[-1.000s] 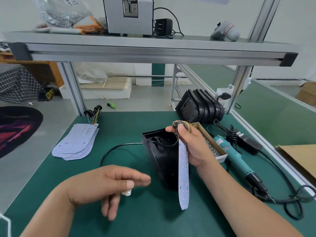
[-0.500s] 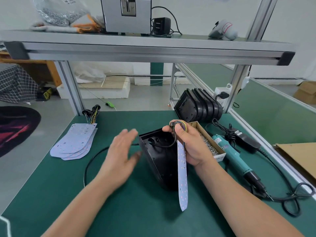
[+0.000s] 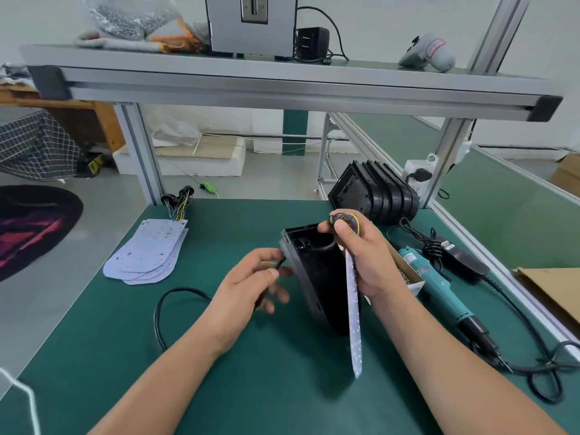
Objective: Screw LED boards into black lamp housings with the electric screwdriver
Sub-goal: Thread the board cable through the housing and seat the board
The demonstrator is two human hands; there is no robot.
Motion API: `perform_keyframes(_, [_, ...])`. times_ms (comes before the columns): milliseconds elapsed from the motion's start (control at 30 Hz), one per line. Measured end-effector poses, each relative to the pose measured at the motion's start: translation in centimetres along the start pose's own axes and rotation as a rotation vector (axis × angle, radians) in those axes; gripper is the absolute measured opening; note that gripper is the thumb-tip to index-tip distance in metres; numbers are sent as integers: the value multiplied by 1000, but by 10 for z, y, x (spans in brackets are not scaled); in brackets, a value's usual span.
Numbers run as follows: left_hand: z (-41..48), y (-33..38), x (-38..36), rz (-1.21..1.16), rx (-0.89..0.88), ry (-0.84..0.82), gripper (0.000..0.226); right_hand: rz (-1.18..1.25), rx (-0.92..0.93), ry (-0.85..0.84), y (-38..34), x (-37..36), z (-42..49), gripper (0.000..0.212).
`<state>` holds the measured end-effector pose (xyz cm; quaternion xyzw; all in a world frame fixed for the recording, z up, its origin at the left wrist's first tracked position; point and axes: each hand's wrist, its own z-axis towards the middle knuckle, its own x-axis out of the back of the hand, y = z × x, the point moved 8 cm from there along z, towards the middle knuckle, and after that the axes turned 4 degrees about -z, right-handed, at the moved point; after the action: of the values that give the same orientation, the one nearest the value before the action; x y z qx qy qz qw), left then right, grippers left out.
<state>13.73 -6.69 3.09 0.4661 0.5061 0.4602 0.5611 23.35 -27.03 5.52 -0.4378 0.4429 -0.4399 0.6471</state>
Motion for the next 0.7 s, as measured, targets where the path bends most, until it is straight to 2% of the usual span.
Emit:
perform_keyframes(67, [-2,0,-3,-33,17,-65,33,-48,17,-25,0,-5,0,17])
perform_keyframes(200, [-3,2,-3,26,-4,-55,30,-258,85,-90,-7,-18,-1,18])
perform_keyframes(367, [0,3,1,47,-52,7,4,-502,158,-200,-11,-37,-5,21])
perform_keyframes(500, [1,1,3,49,-68,56,12,-707,216,-173,-13,-42,-6,27])
perform_keyframes(600, [2,0,3,14,-34,68,32,-742,236,-172,-14,-45,-9,23])
perform_keyframes(700, [3,0,4,16,-39,65,37,-773,273,-173,-16,-50,-12,29])
